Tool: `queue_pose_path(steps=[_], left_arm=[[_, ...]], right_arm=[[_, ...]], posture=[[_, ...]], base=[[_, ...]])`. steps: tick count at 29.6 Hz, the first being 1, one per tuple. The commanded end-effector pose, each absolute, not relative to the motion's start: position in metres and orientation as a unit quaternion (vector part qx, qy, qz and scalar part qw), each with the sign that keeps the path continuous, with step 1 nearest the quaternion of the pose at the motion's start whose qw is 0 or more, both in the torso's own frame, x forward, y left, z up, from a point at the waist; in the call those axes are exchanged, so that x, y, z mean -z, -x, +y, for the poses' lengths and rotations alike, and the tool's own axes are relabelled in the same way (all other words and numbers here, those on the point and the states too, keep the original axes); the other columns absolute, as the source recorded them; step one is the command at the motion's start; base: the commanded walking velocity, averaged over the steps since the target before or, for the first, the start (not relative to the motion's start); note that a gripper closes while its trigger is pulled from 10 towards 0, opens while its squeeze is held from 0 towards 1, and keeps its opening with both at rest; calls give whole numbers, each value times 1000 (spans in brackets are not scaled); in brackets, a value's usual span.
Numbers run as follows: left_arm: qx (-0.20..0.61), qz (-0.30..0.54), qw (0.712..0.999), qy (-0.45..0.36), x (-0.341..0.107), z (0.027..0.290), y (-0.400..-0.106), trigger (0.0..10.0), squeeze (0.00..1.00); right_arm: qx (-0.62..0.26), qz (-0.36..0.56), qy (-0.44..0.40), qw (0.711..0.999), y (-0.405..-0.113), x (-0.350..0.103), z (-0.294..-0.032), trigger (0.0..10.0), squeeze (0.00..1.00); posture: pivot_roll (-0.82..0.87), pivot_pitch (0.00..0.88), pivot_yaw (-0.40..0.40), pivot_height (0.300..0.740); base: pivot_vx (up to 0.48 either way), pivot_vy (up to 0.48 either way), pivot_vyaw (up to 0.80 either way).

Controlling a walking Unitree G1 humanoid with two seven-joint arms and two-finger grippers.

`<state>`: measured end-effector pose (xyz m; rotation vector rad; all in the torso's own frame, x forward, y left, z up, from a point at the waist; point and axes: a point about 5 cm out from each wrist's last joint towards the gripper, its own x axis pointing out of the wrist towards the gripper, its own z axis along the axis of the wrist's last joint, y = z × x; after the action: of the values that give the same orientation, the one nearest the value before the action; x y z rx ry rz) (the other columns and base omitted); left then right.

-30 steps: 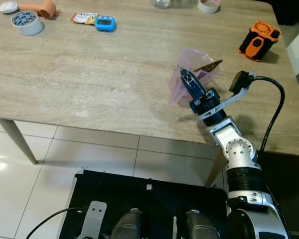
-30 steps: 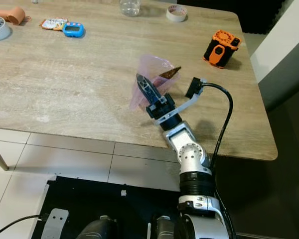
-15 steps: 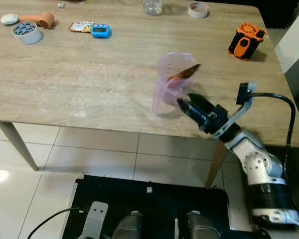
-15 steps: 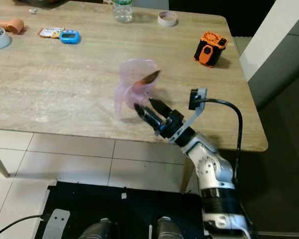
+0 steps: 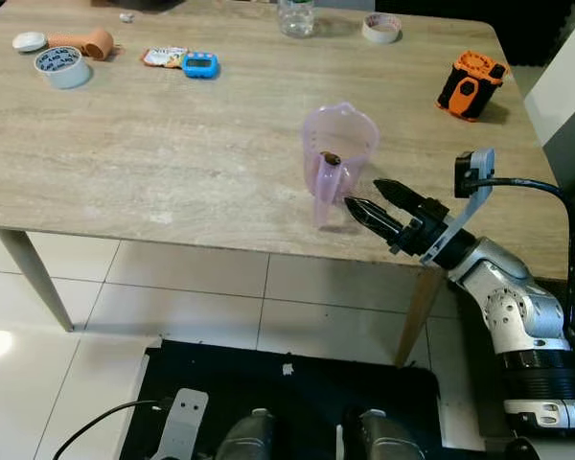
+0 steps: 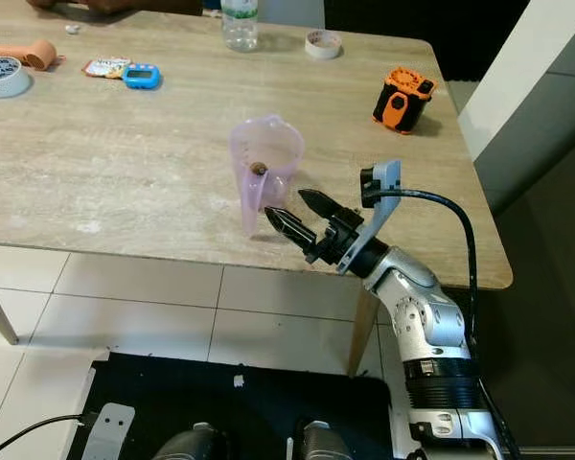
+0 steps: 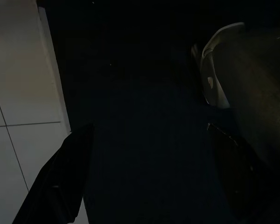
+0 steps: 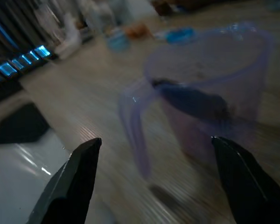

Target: Restocking fridge

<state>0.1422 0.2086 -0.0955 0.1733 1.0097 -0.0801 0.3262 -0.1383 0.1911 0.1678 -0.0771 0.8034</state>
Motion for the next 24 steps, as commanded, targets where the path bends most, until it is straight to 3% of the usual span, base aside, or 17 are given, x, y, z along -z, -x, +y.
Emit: queue_pose_path(steps=[1,2,6,9,15,24], left_arm=[[47,504,859,-77,102,200,-129,10000,0],[47,504,859,-76,102,200,-129,10000,0],[47,504,859,-76,102,200,-130,10000,0],[48,505,859,-76,102,200,-129,10000,0],[48,506,858,-76,102,199,-129,10000,0],[48,508,857,-77,103,200,-128,10000,0]], right_arm=[[-361,-48,-42,930,-327,-195,-133,10000,0],[-321,-56,-49,944,-332,-201,-130,10000,0],[-307,-58,-54,948,-333,-203,-130,10000,0],[-299,-75,-69,949,-330,-213,-114,10000,0],[-360,-79,-112,923,-318,-221,-94,10000,0],[-356,-31,-72,931,-318,-210,-77,10000,0]], posture=[[-19,172,-31,740],[-20,171,-31,740],[-20,171,-31,740],[-25,170,-29,740],[-22,167,-34,740],[-15,160,-34,740]], base=[[0,0,0],[0,0,0],[0,0,0],[0,0,0],[0,0,0],[0,0,0]])
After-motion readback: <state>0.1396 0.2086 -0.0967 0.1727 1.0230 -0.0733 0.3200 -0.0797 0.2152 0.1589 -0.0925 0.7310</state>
